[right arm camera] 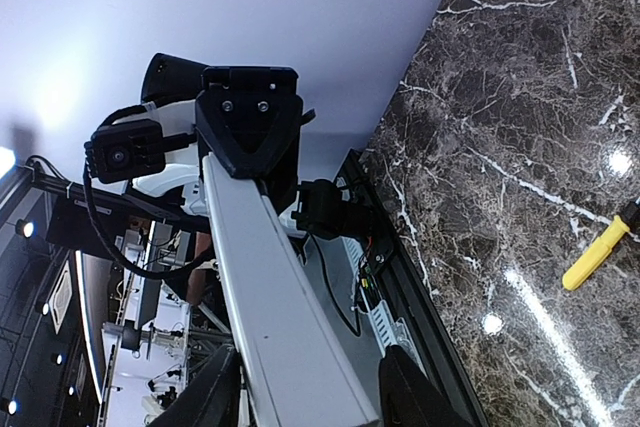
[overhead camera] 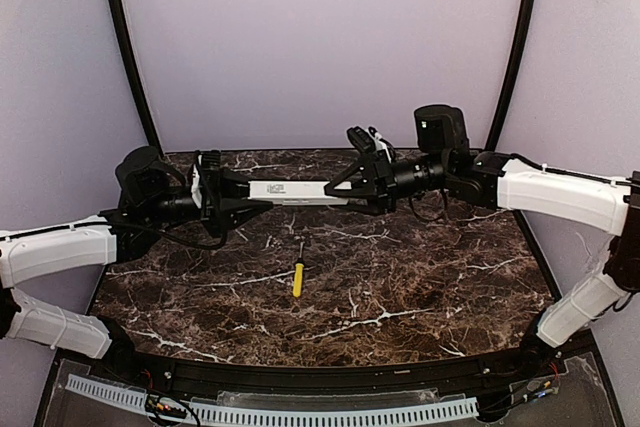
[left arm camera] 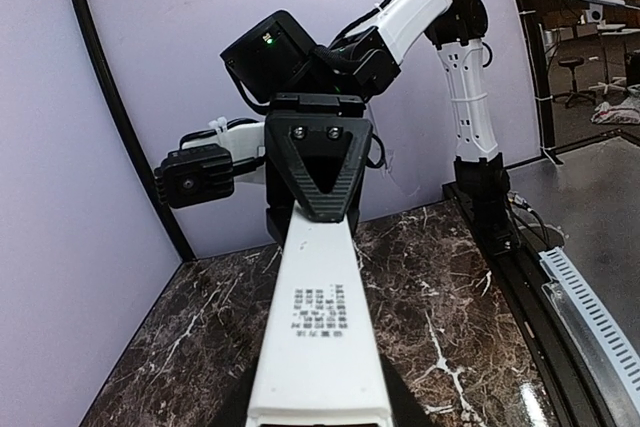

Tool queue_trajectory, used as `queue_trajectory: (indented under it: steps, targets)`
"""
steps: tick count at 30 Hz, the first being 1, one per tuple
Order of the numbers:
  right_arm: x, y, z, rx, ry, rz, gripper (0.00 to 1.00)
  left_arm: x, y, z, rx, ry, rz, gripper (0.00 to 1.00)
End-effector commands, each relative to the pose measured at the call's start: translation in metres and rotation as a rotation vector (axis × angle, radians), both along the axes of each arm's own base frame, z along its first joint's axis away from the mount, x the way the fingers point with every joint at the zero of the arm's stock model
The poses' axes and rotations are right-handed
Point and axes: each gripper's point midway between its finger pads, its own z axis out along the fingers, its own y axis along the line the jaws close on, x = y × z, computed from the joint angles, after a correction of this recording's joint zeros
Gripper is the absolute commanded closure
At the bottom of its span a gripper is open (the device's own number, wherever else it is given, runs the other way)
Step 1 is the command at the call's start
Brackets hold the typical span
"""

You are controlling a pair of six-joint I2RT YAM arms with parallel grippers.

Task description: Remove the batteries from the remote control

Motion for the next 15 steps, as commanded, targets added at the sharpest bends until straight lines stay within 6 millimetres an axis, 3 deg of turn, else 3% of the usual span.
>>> queue_trajectory:
  steps: [1,15]
  targets:
    - [0.001,-0.011,-0.004,-0.019,-0.004,-0.026,0.54,-0.008,0.007,0.025,-0.069,-0.077,0.006,1.00]
    - [0.003,-0.032,-0.010,-0.044,-0.001,-0.072,0.54,-0.010,0.009,0.028,-0.087,-0.084,0.006,1.00]
